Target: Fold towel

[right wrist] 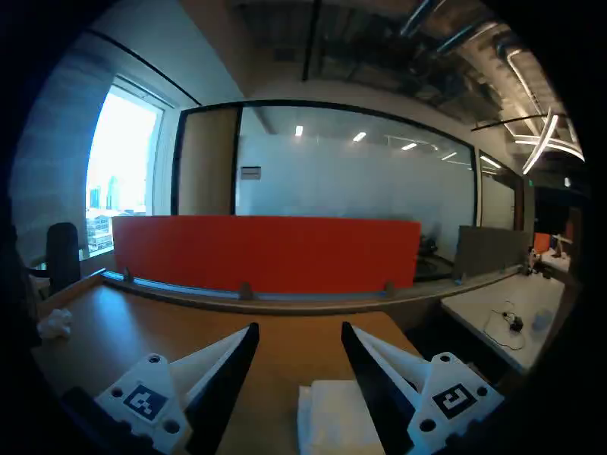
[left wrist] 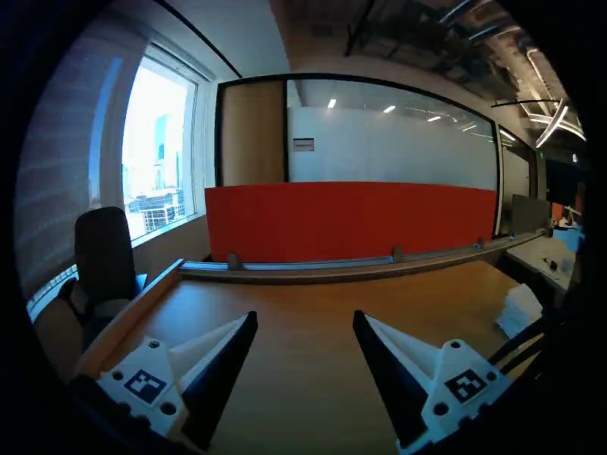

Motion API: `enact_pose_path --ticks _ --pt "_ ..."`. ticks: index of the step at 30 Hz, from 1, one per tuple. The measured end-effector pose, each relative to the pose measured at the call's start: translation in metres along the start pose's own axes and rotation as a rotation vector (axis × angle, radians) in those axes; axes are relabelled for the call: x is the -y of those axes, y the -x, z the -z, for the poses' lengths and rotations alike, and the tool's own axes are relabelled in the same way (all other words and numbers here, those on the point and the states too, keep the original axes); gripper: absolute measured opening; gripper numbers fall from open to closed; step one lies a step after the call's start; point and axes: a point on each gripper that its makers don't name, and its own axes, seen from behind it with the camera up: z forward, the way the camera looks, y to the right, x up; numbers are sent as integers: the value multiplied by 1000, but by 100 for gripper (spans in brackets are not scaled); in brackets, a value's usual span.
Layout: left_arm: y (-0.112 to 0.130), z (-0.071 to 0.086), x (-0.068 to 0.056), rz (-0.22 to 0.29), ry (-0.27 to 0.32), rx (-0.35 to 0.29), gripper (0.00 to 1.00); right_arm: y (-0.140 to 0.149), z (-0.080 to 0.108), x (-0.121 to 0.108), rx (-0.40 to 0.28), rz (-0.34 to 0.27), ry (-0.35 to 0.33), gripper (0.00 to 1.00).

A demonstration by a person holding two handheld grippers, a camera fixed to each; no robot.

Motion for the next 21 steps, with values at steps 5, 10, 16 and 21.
enact_pose_path --ticks 5,10,16,21 --pt "-5 -2 3 15 4 -20 93 -13 -5 36 -31 13 -27 83" --pt "-10 -3 9 31 6 -39 93 -15 -10 67 -36 26 -44 83" --pt "-15 -3 16 29 6 -64 93 -18 -13 88 -38 42 -33 83" --pt "-14 -3 19 22 8 -72 93 -25 -14 98 -44 36 -33 83"
